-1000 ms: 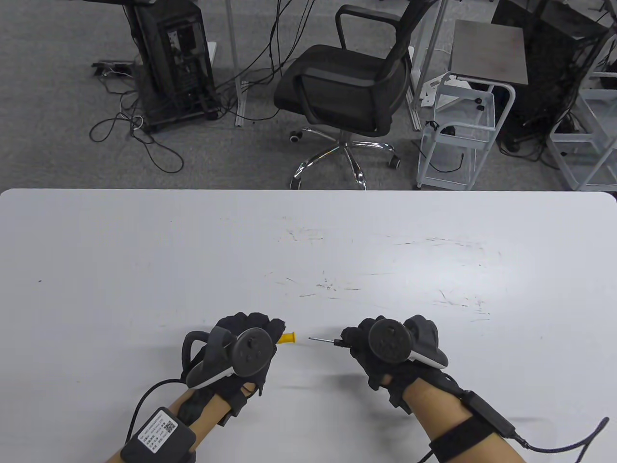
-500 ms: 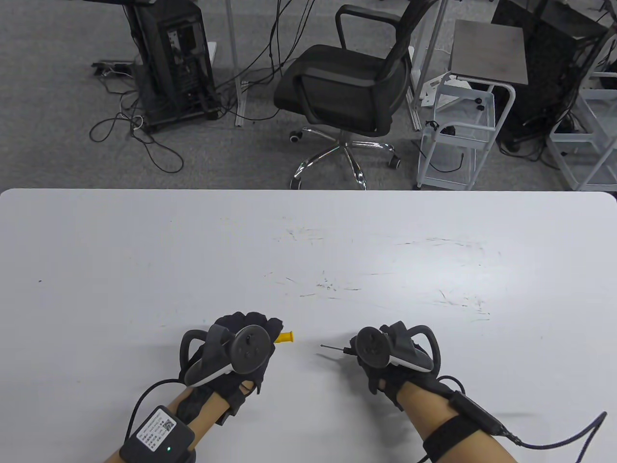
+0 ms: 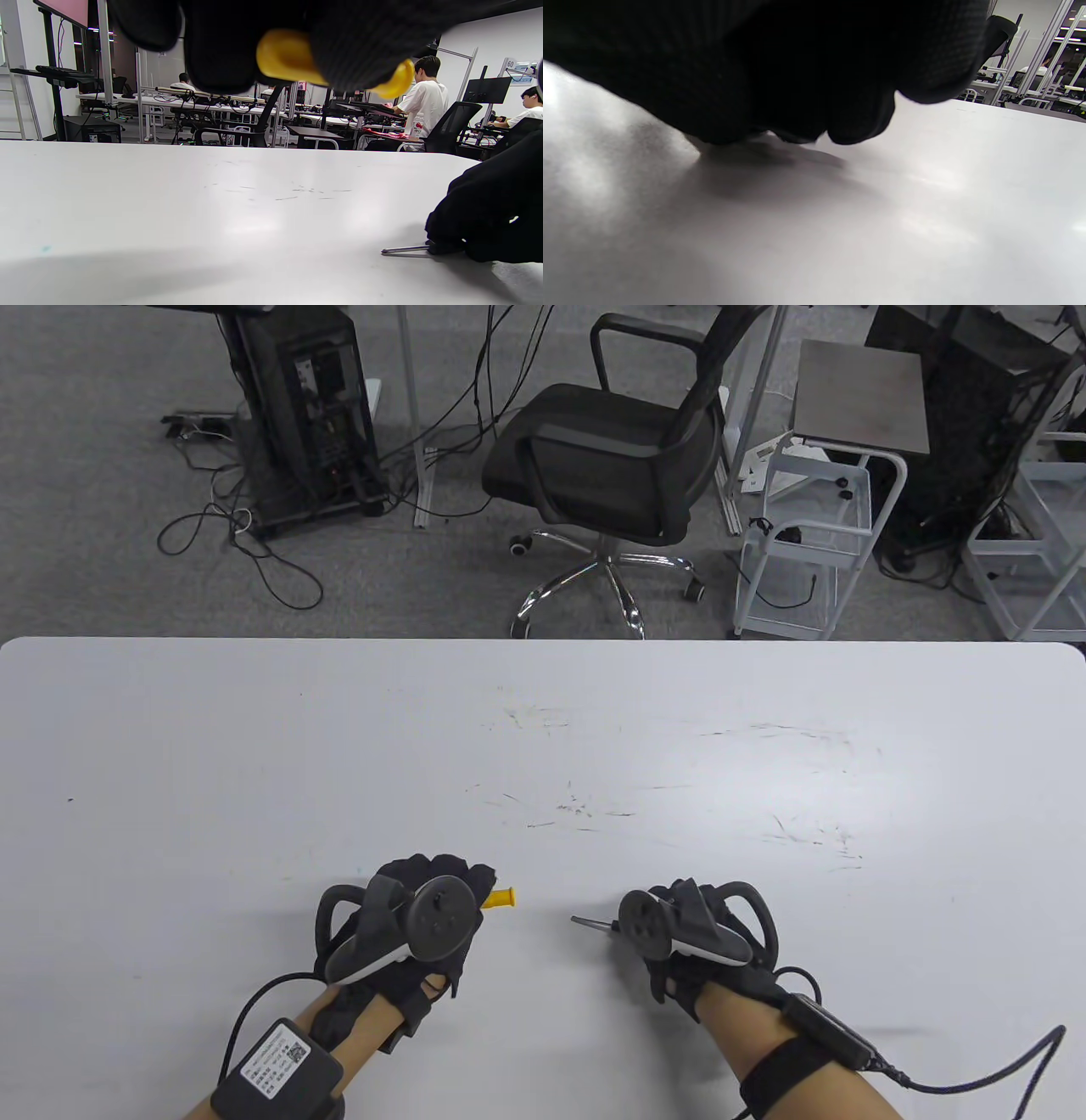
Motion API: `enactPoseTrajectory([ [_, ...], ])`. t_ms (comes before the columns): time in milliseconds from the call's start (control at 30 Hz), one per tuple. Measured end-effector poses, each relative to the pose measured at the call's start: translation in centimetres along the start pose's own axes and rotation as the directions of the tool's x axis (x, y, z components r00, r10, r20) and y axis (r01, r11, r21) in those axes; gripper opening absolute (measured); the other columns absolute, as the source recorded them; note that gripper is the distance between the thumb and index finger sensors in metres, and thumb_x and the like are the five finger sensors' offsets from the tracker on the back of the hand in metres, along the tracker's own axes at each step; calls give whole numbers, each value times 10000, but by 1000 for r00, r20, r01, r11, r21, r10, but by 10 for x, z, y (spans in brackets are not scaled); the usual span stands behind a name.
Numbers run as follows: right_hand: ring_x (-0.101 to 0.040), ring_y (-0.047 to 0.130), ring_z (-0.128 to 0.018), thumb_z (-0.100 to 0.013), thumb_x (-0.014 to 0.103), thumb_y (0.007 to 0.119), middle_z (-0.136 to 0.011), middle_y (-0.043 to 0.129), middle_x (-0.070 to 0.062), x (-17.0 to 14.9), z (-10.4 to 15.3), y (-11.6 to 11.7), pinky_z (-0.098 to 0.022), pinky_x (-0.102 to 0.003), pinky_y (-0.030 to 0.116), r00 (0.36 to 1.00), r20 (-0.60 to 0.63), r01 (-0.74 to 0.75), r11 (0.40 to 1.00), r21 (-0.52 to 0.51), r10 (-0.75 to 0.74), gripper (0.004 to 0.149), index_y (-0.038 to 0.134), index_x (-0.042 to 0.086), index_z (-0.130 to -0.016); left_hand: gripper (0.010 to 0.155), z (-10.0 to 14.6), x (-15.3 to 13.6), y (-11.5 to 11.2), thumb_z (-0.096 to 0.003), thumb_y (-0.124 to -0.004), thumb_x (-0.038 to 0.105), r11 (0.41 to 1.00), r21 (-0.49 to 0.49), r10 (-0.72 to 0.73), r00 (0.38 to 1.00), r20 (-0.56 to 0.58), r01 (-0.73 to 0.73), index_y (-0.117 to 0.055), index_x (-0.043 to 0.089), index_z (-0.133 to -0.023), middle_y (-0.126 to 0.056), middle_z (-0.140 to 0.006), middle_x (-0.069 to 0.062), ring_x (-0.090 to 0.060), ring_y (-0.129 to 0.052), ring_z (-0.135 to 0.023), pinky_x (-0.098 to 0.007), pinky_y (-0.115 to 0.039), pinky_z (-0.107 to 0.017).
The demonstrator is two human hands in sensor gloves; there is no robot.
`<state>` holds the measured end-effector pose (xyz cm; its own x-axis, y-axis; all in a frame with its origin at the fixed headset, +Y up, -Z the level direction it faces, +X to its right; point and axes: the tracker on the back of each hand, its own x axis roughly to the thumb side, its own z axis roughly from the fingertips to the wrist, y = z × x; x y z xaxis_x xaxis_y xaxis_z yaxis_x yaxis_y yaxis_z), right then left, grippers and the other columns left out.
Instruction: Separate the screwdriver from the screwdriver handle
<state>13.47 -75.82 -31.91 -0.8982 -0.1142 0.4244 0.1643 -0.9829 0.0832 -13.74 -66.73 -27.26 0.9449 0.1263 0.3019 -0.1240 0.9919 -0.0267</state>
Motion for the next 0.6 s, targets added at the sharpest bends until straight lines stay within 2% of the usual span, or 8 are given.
enactPoseTrajectory([
  [433,-374,889,-695,-519,387,919,-842,841,-26,-1,1,-2,-520,-519,758,1000,-11,10,1000,15,-9,493,803,194,-958,543,0,-1,0,-460,-822,384,1000,-9,-5,1000,-12,5,-716,324,-989,-724,-965,4,-317,-839,-778,-567,-611,-722],
  [600,-397,817,-790,-514,398,926,-910,777,-26,-8,6,-19,-566,-544,709,997,-36,65,998,15,-65,563,737,203,-1008,540,-2,-3,-1,-460,-822,384,1000,-16,-3,1000,-20,2,-718,322,-987,-725,-964,6,-319,-839,-780,-568,-610,-722],
])
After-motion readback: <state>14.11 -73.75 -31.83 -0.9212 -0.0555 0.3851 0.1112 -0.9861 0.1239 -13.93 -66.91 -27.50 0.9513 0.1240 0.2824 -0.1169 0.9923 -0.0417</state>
